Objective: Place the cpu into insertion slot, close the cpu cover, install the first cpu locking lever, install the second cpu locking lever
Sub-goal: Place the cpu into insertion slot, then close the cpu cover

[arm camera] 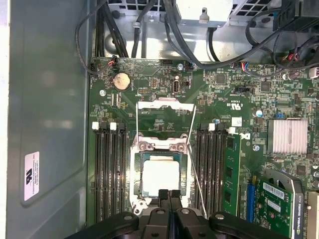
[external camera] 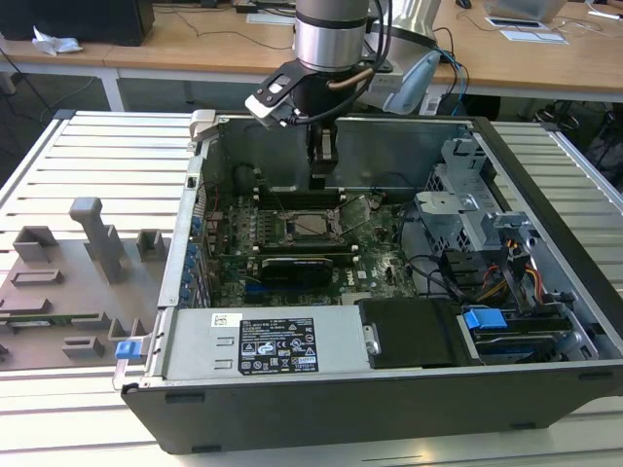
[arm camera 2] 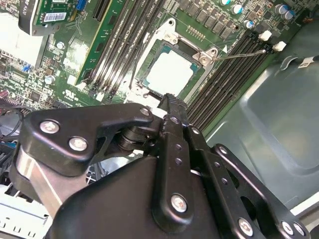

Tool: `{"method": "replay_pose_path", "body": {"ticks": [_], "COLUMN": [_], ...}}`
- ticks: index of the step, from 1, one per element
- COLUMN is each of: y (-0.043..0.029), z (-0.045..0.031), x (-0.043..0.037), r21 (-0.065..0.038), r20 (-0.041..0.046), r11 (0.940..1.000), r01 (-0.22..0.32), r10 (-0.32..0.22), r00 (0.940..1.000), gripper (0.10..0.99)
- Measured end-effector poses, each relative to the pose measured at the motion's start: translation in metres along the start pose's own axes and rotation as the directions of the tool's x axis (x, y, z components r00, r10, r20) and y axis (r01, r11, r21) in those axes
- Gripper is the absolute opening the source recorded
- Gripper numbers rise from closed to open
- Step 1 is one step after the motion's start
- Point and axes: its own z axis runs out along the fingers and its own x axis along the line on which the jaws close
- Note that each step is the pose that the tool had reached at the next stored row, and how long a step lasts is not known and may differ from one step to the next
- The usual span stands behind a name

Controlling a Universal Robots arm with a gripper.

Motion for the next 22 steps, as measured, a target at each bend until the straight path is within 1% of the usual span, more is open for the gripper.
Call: {"method": "replay_pose_path", "body": {"ticks": [11,12,15,19,22], "y": [0.0000,0.0010,0.0069,0.0161,0.0190], "z": [-0.0003,-0.0004,-0.0003,-0.0002,-0.0002], "x": [0.0000,-0.0001,-0.0001,-0.0002,-0.0003], "r21": [0.000,0.000,0.000,0.000,0.000], "r20": [0.0001,0.0003,0.0005,0.0006,0.0006], "r11": [1.0000,1.0000,1.0000,1.0000,1.0000], "r01": [0.000,0.000,0.000,0.000,0.000], "r10": [0.000,0.000,0.000,0.000,0.000], "r00": [1.0000,1.0000,1.0000,1.0000,1.0000], "gripper": [0.106,0.106,0.106,0.106,0.106]}}
